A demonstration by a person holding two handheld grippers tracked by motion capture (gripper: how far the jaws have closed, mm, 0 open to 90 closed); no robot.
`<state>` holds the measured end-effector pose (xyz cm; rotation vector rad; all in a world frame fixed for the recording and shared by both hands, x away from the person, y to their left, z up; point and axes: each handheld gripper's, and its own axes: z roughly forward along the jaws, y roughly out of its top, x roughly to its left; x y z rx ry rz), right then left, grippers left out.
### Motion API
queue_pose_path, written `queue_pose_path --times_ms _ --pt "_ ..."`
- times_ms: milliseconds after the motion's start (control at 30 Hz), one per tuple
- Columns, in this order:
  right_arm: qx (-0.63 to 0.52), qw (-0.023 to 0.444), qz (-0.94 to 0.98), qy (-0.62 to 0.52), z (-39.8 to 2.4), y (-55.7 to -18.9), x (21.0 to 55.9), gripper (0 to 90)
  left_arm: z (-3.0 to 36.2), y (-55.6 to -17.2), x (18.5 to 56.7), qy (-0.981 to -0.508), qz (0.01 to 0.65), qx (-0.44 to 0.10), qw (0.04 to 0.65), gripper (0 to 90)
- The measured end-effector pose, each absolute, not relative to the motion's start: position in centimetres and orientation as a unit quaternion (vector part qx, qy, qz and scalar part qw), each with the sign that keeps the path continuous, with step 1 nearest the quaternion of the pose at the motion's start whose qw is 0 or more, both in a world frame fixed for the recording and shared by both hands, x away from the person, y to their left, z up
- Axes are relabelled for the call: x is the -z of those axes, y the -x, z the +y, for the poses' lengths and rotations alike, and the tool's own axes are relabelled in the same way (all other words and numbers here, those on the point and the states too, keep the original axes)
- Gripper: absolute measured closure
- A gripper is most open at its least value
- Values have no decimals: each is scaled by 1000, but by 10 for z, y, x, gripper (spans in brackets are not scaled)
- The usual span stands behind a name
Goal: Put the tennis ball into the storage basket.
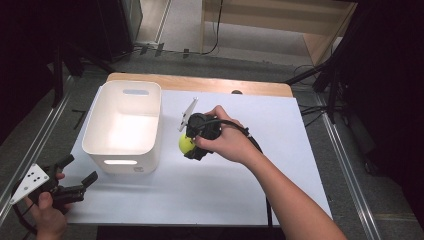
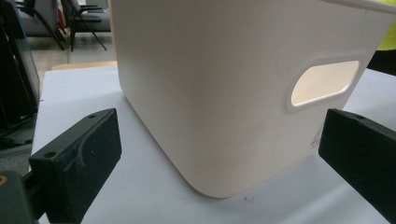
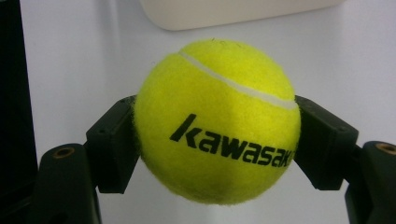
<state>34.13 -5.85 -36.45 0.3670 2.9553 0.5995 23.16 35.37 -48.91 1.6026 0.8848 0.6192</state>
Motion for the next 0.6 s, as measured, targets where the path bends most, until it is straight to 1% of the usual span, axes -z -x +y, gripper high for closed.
queue_pose_path --times_ms 600 --pt "-197 50 972 -116 -52 -345 350 235 353 -232 489 -684 375 -264 567 0"
